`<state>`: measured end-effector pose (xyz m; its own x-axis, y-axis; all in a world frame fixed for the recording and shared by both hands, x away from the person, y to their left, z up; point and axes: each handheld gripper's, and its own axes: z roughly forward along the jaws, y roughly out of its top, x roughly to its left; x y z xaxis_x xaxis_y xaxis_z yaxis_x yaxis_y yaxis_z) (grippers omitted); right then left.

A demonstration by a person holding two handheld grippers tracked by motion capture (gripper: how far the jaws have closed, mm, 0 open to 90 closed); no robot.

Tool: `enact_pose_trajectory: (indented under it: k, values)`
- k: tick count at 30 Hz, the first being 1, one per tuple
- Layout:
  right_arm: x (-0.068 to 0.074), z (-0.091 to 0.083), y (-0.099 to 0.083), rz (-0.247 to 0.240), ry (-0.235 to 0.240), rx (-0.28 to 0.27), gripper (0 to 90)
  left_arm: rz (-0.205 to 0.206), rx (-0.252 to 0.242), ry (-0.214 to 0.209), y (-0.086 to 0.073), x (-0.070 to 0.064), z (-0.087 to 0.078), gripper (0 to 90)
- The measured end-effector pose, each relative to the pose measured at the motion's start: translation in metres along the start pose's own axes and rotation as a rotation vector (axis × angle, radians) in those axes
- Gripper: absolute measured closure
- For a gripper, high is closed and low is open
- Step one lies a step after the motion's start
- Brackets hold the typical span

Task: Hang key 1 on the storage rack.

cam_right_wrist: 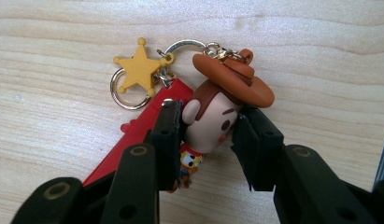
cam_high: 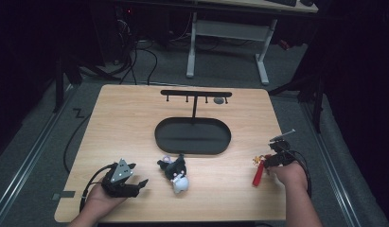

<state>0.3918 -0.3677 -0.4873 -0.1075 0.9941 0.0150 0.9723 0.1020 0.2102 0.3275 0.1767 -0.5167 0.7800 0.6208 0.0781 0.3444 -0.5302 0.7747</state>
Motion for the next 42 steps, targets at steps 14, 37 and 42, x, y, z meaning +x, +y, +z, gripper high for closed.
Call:
enact_pose_trajectory:
  k: [14,37,42]
  values:
    - [0.021,-0.037,-0.003,-0.111,0.009,0.009,64.5,0.005,0.001,0.011,0.000,0.000,0.000,25.3]
    - [0.076,-0.131,-0.001,-0.253,0.077,-0.057,65.5,0.011,-0.010,0.011,0.002,-0.003,-0.001,25.3]
    - [0.081,-0.144,0.000,-0.269,0.083,-0.065,65.6,0.012,-0.008,0.010,0.002,-0.003,0.000,25.3]
